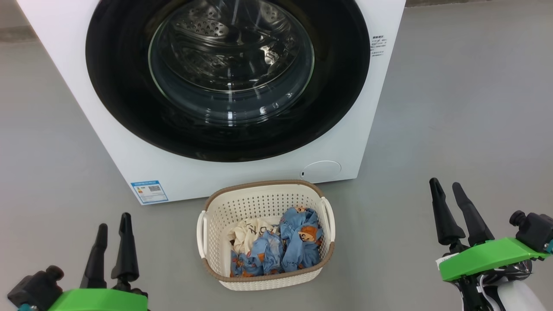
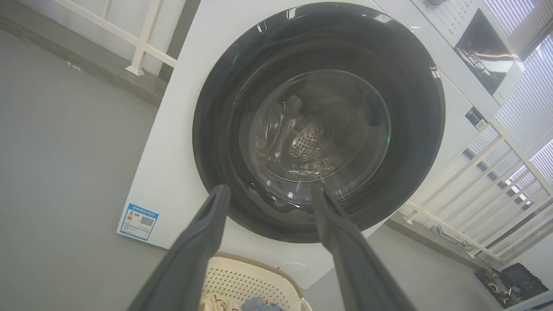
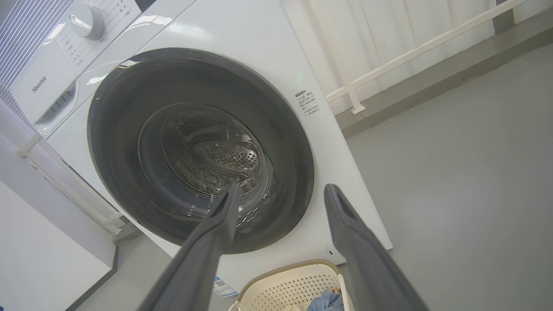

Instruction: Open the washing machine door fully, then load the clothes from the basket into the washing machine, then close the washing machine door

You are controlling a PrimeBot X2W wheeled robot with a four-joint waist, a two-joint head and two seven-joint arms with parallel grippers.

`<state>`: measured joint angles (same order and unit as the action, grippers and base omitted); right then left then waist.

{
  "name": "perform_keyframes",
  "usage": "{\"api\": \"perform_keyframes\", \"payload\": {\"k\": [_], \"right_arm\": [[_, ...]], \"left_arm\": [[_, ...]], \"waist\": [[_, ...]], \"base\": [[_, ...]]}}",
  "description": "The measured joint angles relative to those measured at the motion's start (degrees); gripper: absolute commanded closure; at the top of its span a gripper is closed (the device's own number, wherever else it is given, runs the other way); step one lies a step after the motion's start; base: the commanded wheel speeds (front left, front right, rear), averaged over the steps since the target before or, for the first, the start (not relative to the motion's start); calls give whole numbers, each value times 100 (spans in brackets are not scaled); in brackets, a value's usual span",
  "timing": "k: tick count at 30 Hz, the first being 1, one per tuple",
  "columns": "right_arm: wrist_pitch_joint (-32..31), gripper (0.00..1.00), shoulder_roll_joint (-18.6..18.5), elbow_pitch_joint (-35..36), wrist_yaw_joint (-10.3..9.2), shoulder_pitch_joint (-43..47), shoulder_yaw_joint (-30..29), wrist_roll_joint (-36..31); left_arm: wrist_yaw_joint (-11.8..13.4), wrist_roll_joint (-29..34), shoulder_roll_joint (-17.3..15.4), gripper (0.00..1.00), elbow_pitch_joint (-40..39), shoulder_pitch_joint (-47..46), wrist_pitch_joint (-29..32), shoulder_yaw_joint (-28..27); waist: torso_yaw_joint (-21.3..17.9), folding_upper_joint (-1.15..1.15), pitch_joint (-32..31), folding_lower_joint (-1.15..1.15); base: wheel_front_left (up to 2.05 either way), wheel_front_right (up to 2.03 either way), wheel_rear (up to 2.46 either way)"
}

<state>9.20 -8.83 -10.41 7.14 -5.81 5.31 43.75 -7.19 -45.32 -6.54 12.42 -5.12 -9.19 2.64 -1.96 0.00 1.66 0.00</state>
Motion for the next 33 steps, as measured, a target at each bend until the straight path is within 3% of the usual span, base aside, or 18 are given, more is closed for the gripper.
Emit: {"api": "perform_keyframes", "payload": {"k": [18,33], "right_arm": [[303,0,-20,-21,2,-203,132,-1248],[509,0,-96,-100,2,-343,163,-1981]], "left_arm": [[-9,1613,-47,0,77,-98,-304,-27],[-16,2429,-29,0,76,-204,-521,-31]], "waist": [[-92,0,81,0],[-58,0,110,0]], "base": [[0,0,0],[0,0,0]]}}
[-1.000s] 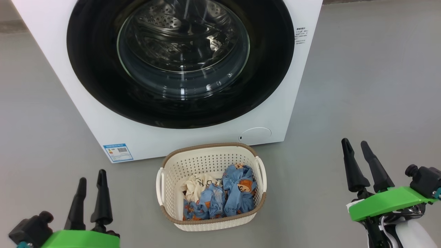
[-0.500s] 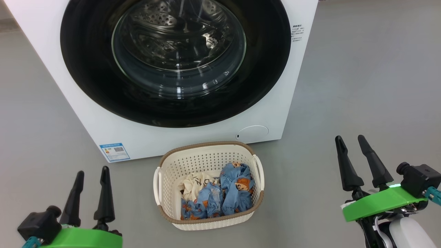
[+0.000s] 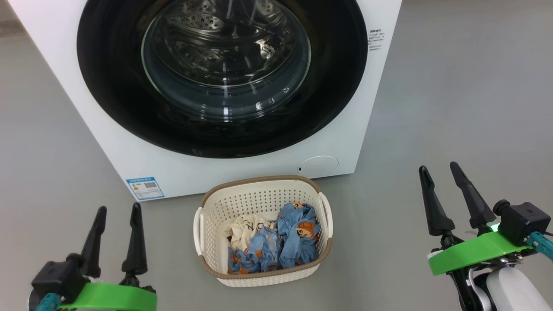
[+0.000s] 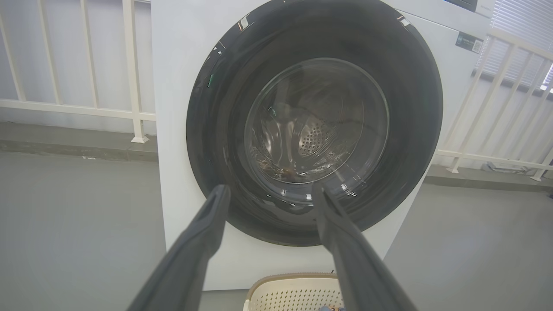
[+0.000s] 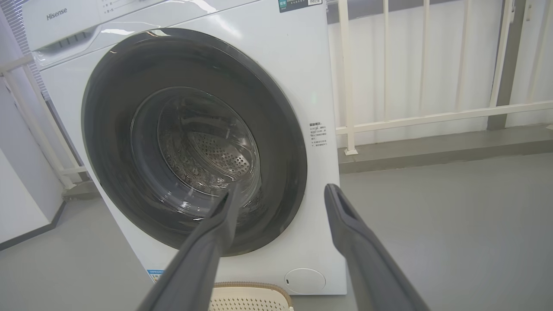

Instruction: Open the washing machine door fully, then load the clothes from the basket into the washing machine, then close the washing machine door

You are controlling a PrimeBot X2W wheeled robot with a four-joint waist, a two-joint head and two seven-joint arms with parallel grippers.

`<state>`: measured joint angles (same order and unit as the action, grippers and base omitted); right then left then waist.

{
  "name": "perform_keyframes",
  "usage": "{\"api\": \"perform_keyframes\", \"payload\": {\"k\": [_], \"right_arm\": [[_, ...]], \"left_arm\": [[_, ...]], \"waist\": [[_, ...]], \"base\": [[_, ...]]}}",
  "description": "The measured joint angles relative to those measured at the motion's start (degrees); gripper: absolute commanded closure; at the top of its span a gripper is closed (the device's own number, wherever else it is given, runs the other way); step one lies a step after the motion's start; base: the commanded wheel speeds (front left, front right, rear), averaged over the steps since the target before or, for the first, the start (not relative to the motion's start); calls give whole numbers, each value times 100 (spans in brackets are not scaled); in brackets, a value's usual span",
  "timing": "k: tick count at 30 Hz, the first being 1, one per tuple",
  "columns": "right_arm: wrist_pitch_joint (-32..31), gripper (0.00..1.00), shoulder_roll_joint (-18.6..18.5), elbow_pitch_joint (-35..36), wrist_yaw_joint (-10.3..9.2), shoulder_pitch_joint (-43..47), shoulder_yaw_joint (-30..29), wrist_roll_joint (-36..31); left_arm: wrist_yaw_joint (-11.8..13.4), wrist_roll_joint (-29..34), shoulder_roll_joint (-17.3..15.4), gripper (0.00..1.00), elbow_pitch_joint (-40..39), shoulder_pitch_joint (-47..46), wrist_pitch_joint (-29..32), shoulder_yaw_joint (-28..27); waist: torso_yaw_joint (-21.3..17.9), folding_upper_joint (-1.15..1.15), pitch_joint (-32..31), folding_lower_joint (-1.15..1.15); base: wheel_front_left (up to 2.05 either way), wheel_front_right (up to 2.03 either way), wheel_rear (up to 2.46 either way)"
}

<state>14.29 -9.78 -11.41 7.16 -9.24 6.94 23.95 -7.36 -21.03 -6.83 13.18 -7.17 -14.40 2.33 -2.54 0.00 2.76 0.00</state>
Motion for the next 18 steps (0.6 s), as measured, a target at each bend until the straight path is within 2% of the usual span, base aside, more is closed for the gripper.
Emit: {"api": "perform_keyframes", "payload": {"k": [18], "right_arm": [[0,0,16,-52,0,0,-77,-30]], "left_arm": [[0,22,27,0,40,0,0,-59]], "waist": [[25,0,8,0]], "base": [[0,0,0]]}}
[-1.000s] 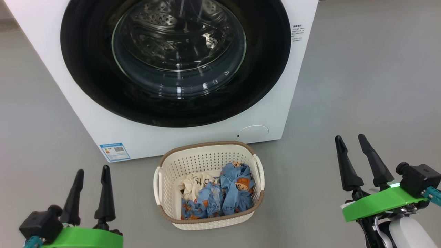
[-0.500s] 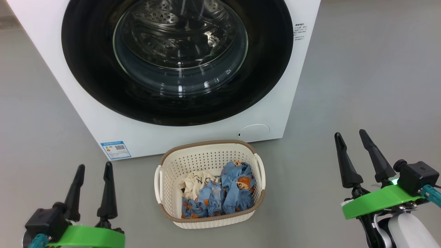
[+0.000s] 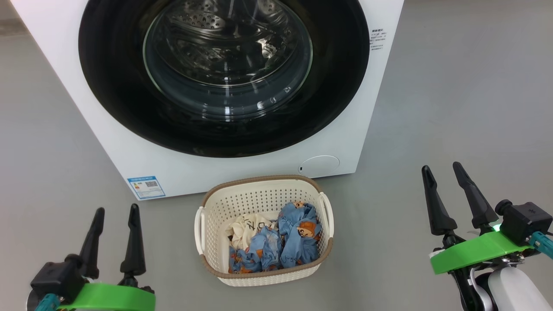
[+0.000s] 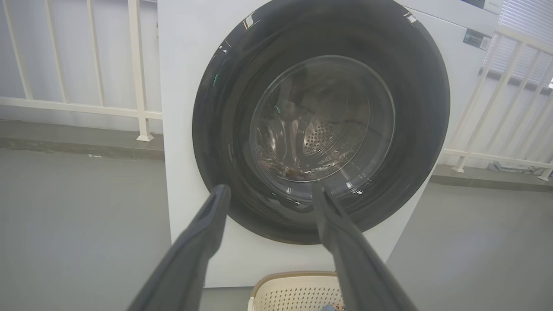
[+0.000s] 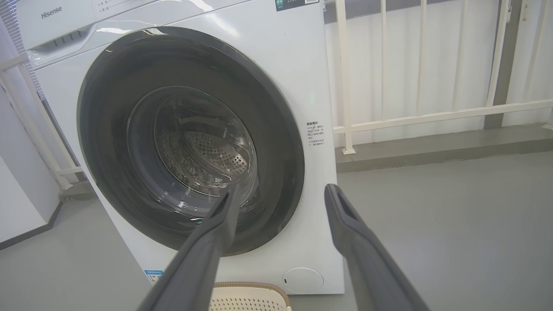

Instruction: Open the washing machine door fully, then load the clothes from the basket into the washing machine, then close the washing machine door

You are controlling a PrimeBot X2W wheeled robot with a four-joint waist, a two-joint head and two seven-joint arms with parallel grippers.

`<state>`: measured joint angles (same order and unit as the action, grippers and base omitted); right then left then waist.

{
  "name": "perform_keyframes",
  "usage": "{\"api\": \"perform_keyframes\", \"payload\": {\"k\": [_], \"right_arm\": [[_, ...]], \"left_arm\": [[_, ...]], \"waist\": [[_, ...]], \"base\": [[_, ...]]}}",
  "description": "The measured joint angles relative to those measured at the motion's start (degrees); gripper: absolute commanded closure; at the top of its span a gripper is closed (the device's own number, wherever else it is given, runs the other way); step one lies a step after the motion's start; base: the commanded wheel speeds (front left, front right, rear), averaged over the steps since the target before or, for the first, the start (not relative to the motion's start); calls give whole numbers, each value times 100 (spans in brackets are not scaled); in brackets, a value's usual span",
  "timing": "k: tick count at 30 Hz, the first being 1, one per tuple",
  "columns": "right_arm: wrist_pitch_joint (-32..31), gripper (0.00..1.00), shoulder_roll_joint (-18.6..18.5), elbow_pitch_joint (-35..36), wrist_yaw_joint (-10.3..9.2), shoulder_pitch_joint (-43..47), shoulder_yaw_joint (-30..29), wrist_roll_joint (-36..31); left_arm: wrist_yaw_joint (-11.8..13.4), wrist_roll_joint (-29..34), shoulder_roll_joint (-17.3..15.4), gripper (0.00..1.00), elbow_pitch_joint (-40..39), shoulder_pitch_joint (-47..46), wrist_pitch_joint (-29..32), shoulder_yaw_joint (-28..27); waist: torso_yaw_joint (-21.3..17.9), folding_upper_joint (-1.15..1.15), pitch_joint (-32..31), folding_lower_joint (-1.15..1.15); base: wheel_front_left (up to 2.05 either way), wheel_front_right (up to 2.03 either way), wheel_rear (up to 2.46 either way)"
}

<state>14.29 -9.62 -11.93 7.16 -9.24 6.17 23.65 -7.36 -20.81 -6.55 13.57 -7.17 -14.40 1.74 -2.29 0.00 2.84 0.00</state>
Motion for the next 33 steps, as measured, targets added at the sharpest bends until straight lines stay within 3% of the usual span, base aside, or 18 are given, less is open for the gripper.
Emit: {"api": "perform_keyframes", "payload": {"k": [33], "right_arm": [[0,0,-12,0,1,1,66,0]], "left_arm": [[0,168,47,0,30,0,-1,-86]], "waist": [[15,0,-120,0]], "base": [[0,0,0]]}}
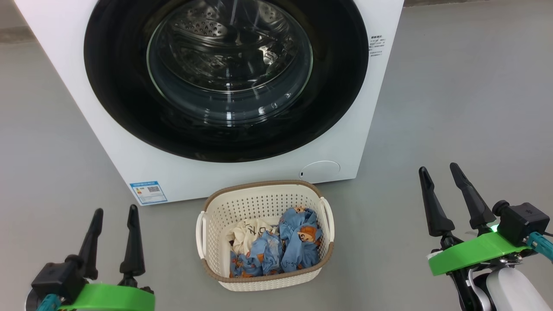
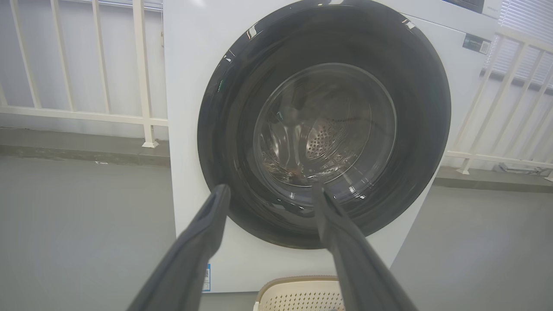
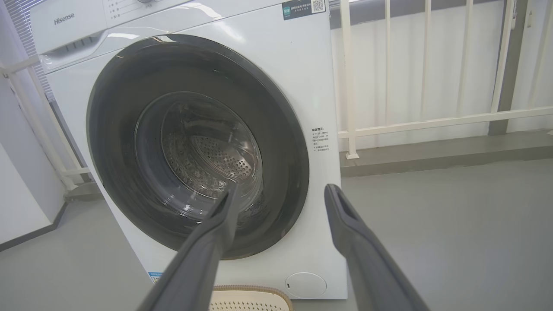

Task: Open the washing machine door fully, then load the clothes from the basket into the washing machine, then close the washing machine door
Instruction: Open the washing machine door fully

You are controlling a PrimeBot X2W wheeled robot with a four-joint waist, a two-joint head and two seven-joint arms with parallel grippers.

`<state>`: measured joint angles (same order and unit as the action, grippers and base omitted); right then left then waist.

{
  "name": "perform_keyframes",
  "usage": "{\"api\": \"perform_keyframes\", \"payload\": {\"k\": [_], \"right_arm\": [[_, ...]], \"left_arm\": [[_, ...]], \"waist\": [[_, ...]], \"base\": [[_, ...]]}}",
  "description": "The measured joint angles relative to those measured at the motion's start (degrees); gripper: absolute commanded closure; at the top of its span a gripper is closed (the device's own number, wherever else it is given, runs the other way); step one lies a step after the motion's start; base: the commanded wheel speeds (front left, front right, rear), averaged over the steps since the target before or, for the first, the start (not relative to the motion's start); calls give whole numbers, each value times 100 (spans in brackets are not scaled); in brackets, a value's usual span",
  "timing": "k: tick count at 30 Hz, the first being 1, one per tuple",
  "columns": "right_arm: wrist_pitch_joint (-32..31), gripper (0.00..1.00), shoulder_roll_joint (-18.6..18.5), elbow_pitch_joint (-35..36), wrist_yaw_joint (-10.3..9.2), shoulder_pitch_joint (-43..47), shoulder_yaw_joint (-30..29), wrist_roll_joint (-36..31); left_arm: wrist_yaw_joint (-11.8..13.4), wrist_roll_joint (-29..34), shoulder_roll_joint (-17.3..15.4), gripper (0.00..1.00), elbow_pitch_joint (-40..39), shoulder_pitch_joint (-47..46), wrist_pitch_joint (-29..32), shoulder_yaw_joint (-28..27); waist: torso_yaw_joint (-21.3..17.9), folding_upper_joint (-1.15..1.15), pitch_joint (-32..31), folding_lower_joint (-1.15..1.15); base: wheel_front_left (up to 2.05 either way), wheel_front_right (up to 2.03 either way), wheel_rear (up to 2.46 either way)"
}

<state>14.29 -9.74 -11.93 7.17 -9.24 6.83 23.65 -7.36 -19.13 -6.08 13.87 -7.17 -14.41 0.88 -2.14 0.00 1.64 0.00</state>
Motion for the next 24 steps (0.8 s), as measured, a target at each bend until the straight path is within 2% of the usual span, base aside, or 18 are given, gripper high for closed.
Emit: {"api": "perform_keyframes", "payload": {"k": [12,18,24], "right_arm": [[0,0,-33,-15,0,1,32,5],[0,0,-30,-18,0,1,35,7],[0,0,-29,-16,0,1,36,7]], "left_arm": [[0,122,37,0,92,1,-22,-55],[0,122,42,0,111,1,-22,-69],[0,122,44,0,126,1,-22,-79]], "waist": [[-4,0,-39,0],[0,0,-45,0],[2,0,-28,0]], "base": [[13,13,-26],[70,70,-141],[111,111,-221]]}}
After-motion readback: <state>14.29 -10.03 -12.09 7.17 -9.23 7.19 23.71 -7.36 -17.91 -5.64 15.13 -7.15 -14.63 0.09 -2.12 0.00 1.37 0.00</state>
